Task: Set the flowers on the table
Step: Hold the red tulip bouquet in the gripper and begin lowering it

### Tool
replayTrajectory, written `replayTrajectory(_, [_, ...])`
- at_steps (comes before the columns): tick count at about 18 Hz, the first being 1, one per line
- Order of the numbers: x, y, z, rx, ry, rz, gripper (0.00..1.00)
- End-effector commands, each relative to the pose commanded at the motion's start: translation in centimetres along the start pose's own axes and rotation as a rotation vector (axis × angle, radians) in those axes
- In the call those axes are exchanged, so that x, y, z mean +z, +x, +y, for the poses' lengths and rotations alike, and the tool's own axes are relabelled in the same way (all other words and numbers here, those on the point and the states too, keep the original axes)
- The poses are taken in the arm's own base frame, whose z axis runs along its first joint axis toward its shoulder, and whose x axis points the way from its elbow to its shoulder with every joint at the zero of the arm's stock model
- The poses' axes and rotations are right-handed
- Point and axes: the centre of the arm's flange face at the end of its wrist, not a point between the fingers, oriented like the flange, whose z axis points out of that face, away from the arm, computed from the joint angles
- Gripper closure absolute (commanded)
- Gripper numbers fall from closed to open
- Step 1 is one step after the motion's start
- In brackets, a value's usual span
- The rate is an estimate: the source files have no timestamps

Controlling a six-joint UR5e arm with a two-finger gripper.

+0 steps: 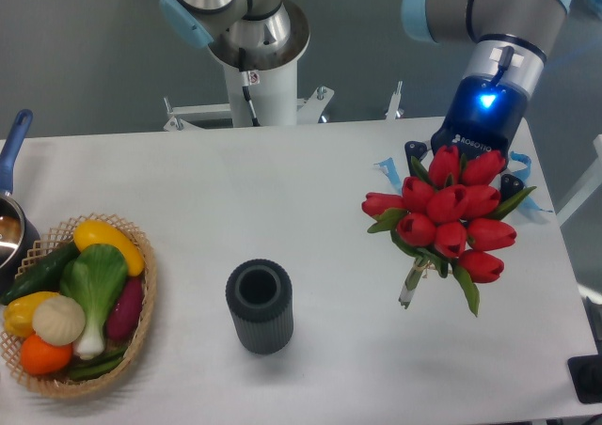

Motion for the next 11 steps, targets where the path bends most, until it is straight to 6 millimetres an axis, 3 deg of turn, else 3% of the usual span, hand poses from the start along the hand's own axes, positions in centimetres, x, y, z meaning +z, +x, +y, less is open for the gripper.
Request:
replayTrajectory(7, [-0.1, 0.1, -0.1, -0.005, -0.005, -0.003, 0.82])
replayTrajectory(11, [-0.9, 0.3, -0.2, 0.020, -0.169, -0.110, 0.82])
